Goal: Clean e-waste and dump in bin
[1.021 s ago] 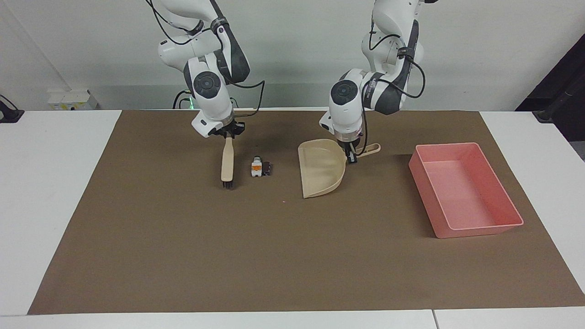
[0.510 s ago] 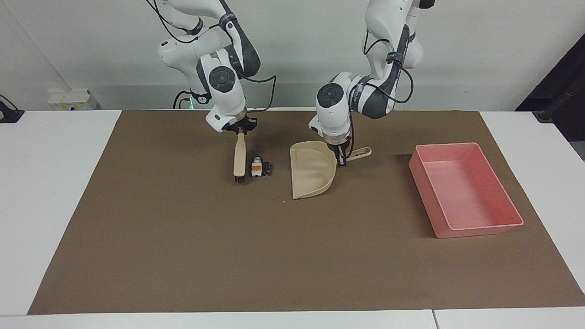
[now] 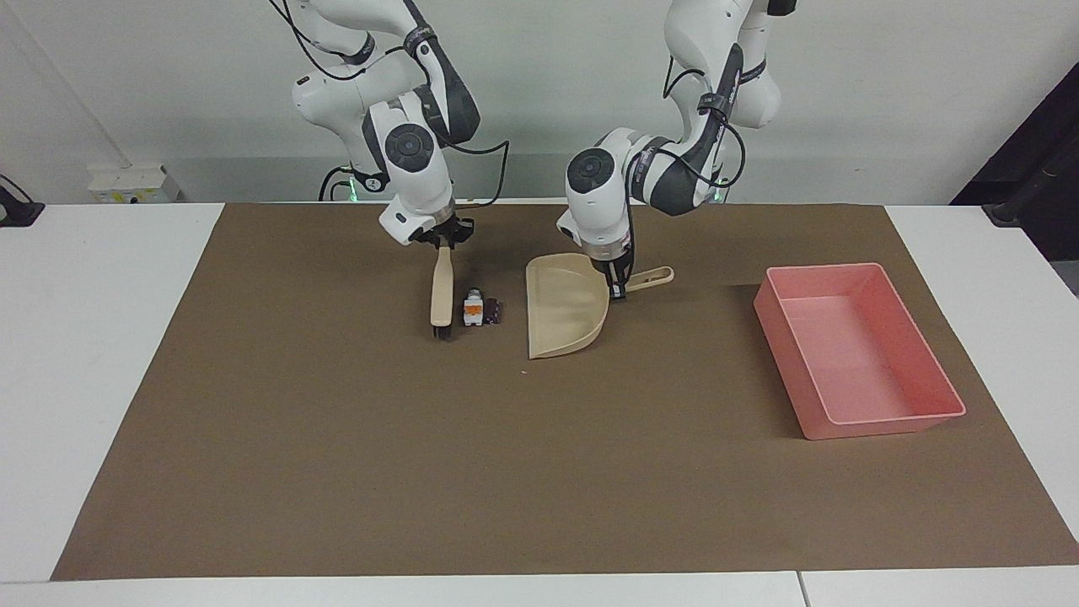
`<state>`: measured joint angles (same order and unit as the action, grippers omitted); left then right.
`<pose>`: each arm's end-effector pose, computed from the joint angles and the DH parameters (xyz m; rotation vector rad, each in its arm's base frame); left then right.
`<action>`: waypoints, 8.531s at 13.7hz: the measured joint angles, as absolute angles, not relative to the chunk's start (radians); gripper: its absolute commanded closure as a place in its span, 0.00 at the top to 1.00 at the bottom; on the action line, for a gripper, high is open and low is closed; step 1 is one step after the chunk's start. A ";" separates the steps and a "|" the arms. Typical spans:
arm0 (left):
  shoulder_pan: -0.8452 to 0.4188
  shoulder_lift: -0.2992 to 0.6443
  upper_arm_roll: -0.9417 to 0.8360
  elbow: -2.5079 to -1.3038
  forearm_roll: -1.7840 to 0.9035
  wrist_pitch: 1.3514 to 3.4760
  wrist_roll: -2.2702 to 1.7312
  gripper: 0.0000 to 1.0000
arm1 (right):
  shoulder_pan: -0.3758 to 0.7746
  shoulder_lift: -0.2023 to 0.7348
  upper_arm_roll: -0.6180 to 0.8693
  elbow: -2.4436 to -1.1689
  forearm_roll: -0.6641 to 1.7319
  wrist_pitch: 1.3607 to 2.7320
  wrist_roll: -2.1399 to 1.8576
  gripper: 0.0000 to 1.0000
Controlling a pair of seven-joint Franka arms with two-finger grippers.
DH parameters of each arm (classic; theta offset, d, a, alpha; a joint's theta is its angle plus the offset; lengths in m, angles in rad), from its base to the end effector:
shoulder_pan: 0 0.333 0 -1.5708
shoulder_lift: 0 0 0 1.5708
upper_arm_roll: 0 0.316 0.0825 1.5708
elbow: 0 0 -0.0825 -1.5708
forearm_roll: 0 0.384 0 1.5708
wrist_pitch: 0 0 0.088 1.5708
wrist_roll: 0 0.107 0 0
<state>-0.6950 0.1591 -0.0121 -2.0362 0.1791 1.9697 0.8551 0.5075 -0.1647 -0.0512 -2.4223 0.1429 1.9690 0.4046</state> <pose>0.4285 -0.3509 0.3512 -2.0237 2.1923 0.3537 0.3847 0.1992 0.3514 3.1007 -0.0327 -0.4956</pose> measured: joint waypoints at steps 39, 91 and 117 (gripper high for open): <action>-0.715 0.159 -0.012 -2.057 0.179 1.968 0.854 0.00 | 0.776 0.029 -0.049 -2.272 0.311 2.180 0.598 0.00; 0.222 0.043 0.025 -1.895 0.157 2.030 1.775 0.00 | -0.029 -0.132 -0.061 -2.416 -0.050 1.956 -0.044 0.47; -0.083 0.006 -0.016 -1.762 0.555 1.625 1.395 0.00 | -0.016 -0.099 -0.061 -1.834 -0.058 1.603 -0.059 0.99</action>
